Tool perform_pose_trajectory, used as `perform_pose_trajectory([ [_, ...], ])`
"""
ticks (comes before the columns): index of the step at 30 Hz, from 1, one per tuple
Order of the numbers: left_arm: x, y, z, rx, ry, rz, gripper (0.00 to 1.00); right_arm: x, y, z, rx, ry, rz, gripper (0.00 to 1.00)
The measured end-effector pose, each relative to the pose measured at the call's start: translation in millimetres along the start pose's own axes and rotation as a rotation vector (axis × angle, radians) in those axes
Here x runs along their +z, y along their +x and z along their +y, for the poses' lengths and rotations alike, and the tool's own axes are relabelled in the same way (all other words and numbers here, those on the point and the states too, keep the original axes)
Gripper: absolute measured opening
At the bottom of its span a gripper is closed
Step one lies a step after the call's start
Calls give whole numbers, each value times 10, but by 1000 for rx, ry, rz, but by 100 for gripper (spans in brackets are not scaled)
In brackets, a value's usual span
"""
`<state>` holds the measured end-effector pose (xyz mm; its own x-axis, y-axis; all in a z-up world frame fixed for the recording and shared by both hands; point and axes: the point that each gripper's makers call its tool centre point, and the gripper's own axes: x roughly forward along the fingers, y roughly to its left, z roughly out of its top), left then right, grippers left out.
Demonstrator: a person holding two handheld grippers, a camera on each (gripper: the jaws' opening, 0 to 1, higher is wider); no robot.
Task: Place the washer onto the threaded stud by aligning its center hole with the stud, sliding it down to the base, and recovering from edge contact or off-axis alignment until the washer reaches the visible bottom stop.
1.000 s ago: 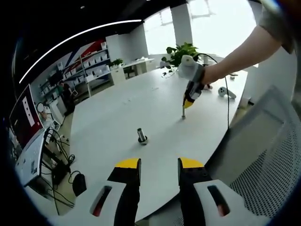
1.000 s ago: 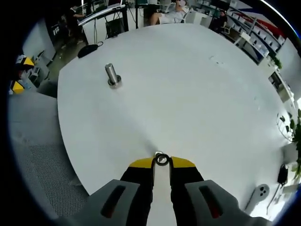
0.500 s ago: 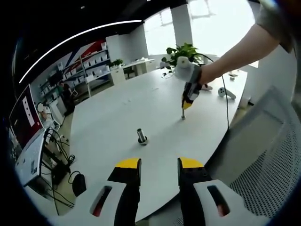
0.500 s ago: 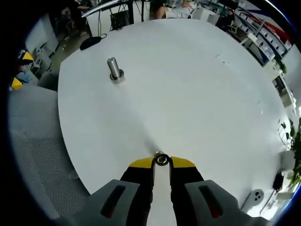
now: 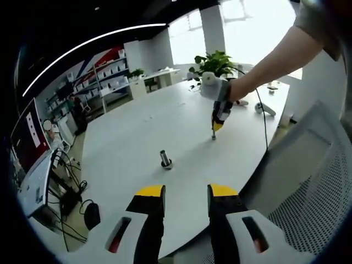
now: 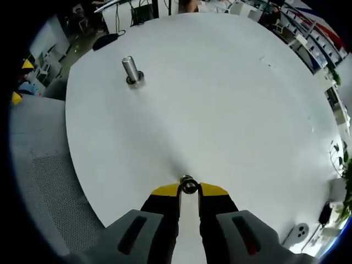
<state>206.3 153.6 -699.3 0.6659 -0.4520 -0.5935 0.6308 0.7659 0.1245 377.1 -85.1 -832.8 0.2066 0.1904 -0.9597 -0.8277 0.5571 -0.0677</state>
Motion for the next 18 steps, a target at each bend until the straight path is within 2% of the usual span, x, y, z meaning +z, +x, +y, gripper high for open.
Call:
perform_pose_trajectory([
  [8,-4,1,-10,-6,-1,2,28,-66,107,80,12,-2,33,14],
  [18,-2,-3,-1,1,-3,2,29,-113,246,10,18,5,56,14],
])
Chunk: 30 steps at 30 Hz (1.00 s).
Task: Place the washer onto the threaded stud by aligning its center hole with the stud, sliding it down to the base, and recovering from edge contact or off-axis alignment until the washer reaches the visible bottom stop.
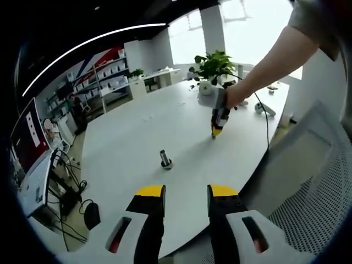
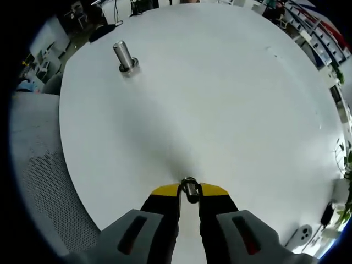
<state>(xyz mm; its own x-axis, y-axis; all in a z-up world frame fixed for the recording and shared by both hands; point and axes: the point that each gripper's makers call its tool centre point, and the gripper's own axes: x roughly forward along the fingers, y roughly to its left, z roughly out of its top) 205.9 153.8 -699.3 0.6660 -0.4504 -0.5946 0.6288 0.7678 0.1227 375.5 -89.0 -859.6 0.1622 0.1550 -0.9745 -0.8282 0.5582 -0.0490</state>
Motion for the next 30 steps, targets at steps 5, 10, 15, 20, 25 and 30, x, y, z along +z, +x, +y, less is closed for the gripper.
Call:
perform_pose_trajectory([
  [5,-30,6,10,7,7,16,28,21,11,13,-3,10,-14,14],
  [10,-21,4,14,6,0,12,29,24,-35,84,2,19,-13,14],
  [15,-29,8,0,1,3,16,29,20,-67,135,4,30,-28,17],
  [20,-37,10,-1,2,4,21,29,6,-131,138,-3,64,-55,20],
  [25,-45,15,-9,-2,11,28,29,-20,-233,124,-19,70,-86,22],
  [30,-62,24,-22,-9,15,37,29,-65,-346,111,-24,94,-128,22],
])
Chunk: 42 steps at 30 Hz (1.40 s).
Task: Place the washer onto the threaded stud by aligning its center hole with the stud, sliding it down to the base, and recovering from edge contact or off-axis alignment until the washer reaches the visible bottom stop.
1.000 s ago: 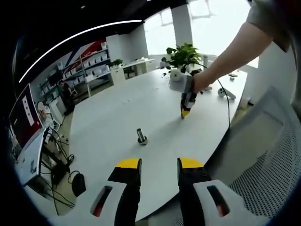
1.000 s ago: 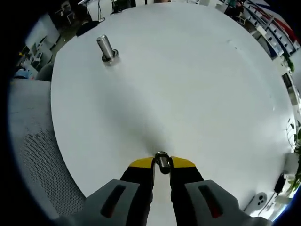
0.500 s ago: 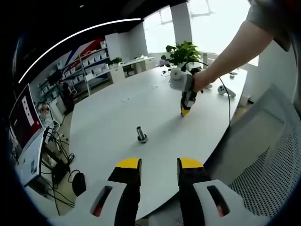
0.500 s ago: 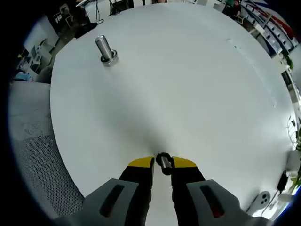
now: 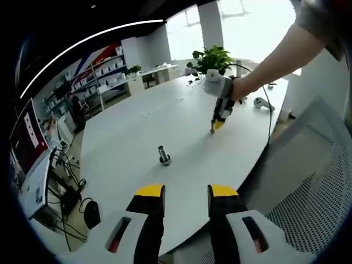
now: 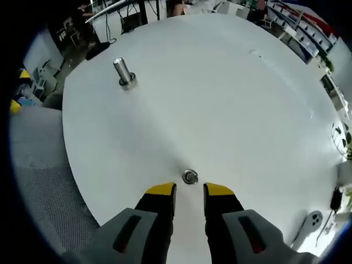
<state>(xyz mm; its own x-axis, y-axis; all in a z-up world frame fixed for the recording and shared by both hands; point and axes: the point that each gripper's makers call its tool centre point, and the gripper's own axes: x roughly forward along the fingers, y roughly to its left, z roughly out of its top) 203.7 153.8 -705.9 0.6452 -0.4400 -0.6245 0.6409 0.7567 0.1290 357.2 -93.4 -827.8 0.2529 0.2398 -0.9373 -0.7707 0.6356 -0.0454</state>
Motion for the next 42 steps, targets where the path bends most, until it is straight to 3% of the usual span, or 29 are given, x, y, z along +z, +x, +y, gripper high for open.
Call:
perform_pose_trajectory([
  [4,9,-4,4,-1,-2,-3,29,50,-163,23,-5,5,-78,22],
  [5,47,-25,23,3,-19,-28,29,93,-193,48,11,16,-123,22],
  [7,108,-57,52,5,-56,-70,29,133,-270,86,37,97,-180,22],
  [9,103,-61,64,1,-66,-72,29,165,-341,87,34,118,-223,22],
  [12,62,-21,-5,-11,-35,-42,30,151,-441,94,11,94,-253,22],
  [20,70,-34,8,-15,-59,-52,31,224,-688,92,-19,86,-381,22],
  [23,71,-32,1,-18,-56,-50,31,203,-769,106,-31,84,-400,22],
  [35,70,-25,-14,-34,-69,-47,31,209,-1264,259,-63,171,-575,22],
  [42,93,-39,27,-18,-81,-62,31,130,-1395,478,-36,257,-626,22],
])
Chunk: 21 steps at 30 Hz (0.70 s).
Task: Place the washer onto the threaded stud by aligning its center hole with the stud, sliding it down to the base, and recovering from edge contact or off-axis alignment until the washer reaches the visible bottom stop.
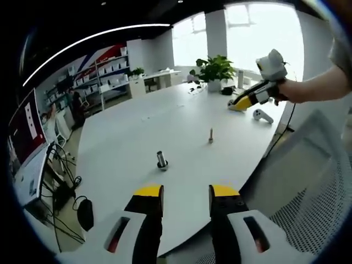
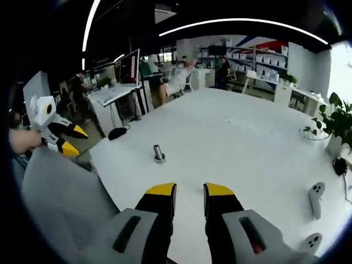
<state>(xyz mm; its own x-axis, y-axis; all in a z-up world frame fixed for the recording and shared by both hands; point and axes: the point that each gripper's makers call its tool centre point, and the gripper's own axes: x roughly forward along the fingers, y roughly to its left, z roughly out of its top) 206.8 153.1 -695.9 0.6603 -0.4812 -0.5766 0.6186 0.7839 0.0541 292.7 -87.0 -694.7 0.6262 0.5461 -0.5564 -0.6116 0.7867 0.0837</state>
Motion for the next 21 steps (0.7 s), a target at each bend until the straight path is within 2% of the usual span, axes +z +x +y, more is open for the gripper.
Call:
perform_pose_trajectory([
  [6,14,-10,23,13,-2,-10,31,-4,-101,175,-3,9,-25,22],
  [8,22,-13,34,18,-4,-14,31,-51,-134,157,-40,-4,-20,22],
  [13,20,-18,34,21,-3,-14,31,-190,-201,133,-46,17,7,22],
  [15,19,-16,33,22,3,-11,31,-104,-261,122,-44,85,-31,22],
  [19,21,-13,38,23,0,-11,31,-151,-343,141,-56,36,-22,22],
  [21,24,-16,41,26,0,-13,31,-191,-367,151,-53,49,-18,22],
])
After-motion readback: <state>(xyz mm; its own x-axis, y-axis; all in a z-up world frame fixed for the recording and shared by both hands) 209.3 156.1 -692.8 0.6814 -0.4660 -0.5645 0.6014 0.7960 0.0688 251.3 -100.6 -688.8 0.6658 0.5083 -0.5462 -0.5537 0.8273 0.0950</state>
